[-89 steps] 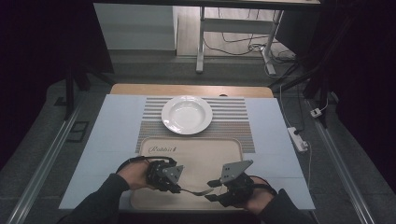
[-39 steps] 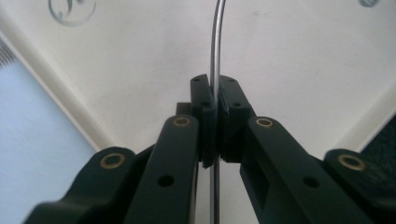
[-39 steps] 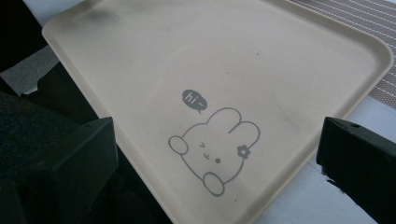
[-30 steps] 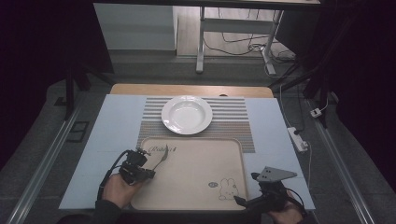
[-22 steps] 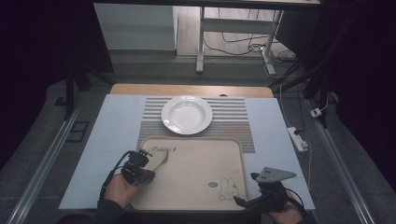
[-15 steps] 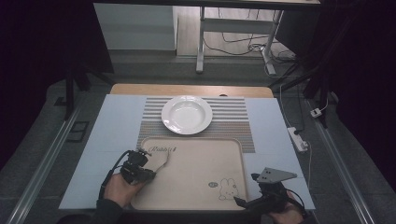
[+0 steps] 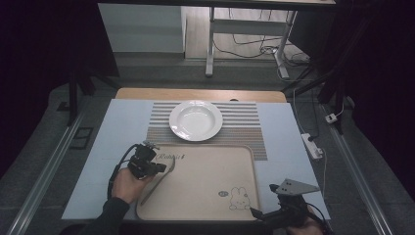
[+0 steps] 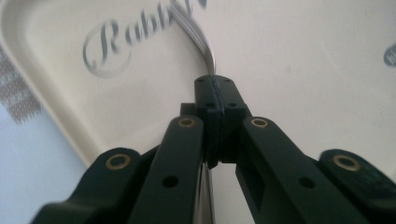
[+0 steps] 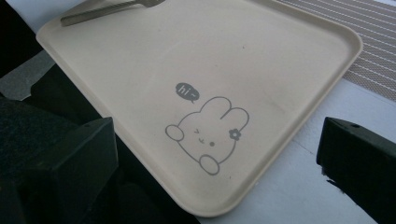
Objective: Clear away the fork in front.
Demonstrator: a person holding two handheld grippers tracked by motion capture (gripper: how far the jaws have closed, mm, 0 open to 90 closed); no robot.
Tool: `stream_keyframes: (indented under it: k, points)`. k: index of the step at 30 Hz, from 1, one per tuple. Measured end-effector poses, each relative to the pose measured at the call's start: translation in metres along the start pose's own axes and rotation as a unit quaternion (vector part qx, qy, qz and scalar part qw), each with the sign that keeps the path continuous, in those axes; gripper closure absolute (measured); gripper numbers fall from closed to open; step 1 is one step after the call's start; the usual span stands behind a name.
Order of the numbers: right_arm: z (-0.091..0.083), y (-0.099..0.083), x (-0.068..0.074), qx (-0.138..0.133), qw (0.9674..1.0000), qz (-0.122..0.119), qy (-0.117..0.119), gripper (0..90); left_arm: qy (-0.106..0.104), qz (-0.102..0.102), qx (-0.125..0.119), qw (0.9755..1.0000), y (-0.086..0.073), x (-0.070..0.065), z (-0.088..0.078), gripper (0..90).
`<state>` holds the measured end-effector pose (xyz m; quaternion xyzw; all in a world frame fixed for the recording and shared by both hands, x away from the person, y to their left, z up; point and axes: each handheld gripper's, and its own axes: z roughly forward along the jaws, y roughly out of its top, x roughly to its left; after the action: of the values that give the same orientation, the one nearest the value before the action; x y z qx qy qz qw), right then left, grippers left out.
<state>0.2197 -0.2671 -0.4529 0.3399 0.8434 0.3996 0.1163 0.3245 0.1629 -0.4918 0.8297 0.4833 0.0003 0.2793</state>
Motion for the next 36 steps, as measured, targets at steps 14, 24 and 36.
stream_keyframes:
  k: [14, 24, 36]
  points:
    - [0.0, -0.001, 0.0, 0.009, 1.0, 0.0, -0.001, 0.0, -0.013, 0.047, 0.009, 0.9988, 0.012, -0.013, 0.027, 89.2]
    - [0.001, -0.001, -0.003, 0.012, 0.9998, 0.011, 0.009, 0.0, -0.01, 0.102, 0.042, 0.9939, 0.013, -0.04, 0.044, 89.1]
    - [0.002, -0.001, -0.004, 0.018, 0.9996, 0.014, 0.015, 0.0, 0.0, 0.043, 0.023, 0.9988, 0.01, -0.01, 0.038, 89.2]
